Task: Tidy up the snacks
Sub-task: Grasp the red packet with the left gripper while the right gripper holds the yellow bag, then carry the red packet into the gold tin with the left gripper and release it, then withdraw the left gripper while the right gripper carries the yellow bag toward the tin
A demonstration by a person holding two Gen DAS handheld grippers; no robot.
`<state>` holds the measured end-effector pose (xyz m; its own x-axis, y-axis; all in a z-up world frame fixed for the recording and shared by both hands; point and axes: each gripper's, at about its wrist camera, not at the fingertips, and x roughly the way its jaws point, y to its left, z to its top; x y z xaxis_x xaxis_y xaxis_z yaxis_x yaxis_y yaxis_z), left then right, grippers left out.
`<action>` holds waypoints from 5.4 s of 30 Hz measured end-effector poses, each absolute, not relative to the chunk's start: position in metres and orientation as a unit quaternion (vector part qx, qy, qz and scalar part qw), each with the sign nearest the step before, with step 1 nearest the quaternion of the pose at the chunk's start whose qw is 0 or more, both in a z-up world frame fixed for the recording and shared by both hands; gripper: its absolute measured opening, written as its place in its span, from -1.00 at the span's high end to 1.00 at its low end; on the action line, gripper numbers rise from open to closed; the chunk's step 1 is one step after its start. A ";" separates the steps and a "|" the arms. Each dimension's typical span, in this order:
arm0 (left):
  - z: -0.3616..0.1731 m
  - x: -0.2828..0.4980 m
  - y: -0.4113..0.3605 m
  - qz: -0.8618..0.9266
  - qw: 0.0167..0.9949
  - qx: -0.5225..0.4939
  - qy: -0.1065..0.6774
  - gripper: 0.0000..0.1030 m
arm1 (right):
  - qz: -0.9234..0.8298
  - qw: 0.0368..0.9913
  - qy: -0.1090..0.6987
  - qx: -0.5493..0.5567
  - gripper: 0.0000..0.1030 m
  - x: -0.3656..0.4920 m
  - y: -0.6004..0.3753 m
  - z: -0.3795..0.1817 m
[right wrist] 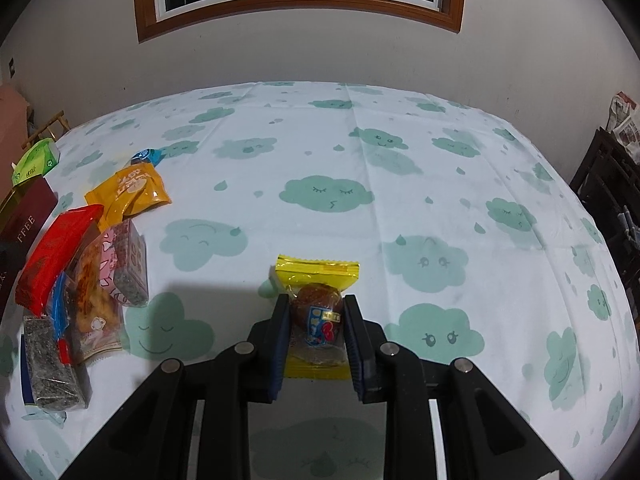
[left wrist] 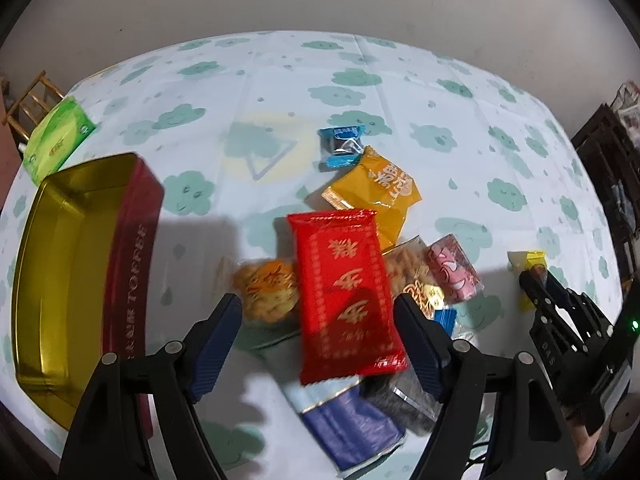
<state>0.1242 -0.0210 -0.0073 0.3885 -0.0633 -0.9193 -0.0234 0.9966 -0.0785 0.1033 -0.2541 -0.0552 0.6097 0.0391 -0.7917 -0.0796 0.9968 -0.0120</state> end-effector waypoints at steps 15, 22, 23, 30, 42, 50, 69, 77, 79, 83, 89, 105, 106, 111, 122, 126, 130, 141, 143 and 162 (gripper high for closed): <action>-0.033 0.156 -0.035 0.008 0.800 -0.006 0.600 -0.29 | 0.034 0.897 0.440 -0.022 0.50 0.104 -0.254 -0.055; -0.032 0.151 -0.033 0.015 0.807 0.028 0.589 0.15 | 0.034 0.897 0.440 -0.022 0.50 0.104 -0.254 -0.055; -0.031 0.151 -0.030 0.013 0.808 0.020 0.589 0.18 | 0.034 0.897 0.440 -0.022 0.50 0.104 -0.254 -0.055; -0.027 0.147 -0.023 -0.004 0.809 0.001 0.588 0.21 | 0.034 0.897 0.440 -0.022 0.50 0.104 -0.254 -0.055; -0.002 0.131 -0.025 -0.029 0.822 0.004 0.569 0.22 | 0.034 0.897 0.440 -0.022 0.50 0.104 -0.255 -0.055; 0.030 0.123 0.014 -0.009 0.839 0.001 0.545 0.22 | 0.033 0.897 0.440 -0.023 0.50 0.104 -0.254 -0.055; 0.007 0.085 0.179 0.116 0.822 -0.021 0.556 0.22 | 0.034 0.897 0.440 -0.023 0.50 0.104 -0.255 -0.056; -0.016 0.075 0.197 0.119 0.810 -0.008 0.574 0.22 | 0.034 0.897 0.440 -0.024 0.50 0.104 -0.255 -0.056; -0.021 0.073 0.201 0.119 0.808 -0.010 0.577 0.22 | 0.034 0.897 0.440 -0.024 0.50 0.104 -0.255 -0.056; -0.026 0.069 0.204 0.119 0.805 -0.009 0.581 0.22 | 0.034 0.897 0.440 -0.024 0.50 0.104 -0.255 -0.056; -0.032 0.066 0.209 0.122 0.801 -0.003 0.587 0.21 | 0.034 0.897 0.440 -0.024 0.50 0.104 -0.255 -0.056; -0.044 0.061 0.214 0.117 0.794 -0.010 0.596 0.20 | 0.034 0.897 0.439 -0.025 0.50 0.103 -0.255 -0.056; -0.045 0.061 0.214 0.117 0.794 -0.011 0.597 0.20 | 0.034 0.897 0.439 -0.025 0.50 0.103 -0.255 -0.056; -0.045 0.061 0.213 0.119 0.796 -0.004 0.593 0.11 | 0.034 0.897 0.439 -0.025 0.50 0.103 -0.255 -0.055; -0.030 0.056 0.205 0.118 0.818 0.019 0.563 0.03 | 0.034 0.897 0.439 -0.026 0.49 0.103 -0.255 -0.055; -0.020 0.052 0.201 0.126 0.829 0.037 0.544 0.01 | 0.034 0.897 0.439 -0.026 0.49 0.103 -0.255 -0.056; -0.012 0.048 0.196 0.126 0.838 0.048 0.529 -0.09 | 0.033 0.896 0.442 -0.032 0.49 0.104 -0.254 -0.055; 0.001 0.041 0.176 0.114 0.854 0.065 0.503 -0.22 | 0.039 0.872 0.486 -0.037 0.49 0.116 -0.255 -0.051; 0.002 0.040 0.175 0.113 0.856 0.061 0.501 -0.22 | 0.034 0.869 0.493 -0.033 0.49 0.117 -0.256 -0.051; 0.006 0.025 0.181 0.092 0.873 -0.028 0.477 -0.45 | -0.013 0.877 0.480 0.010 0.53 0.110 -0.248 -0.028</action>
<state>0.0251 0.1807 0.0056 0.5273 0.1340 -0.8390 -0.1875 0.9815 0.0388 0.1102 -0.2476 -0.0276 0.5393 -0.0141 -0.8420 0.0327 0.9995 0.0042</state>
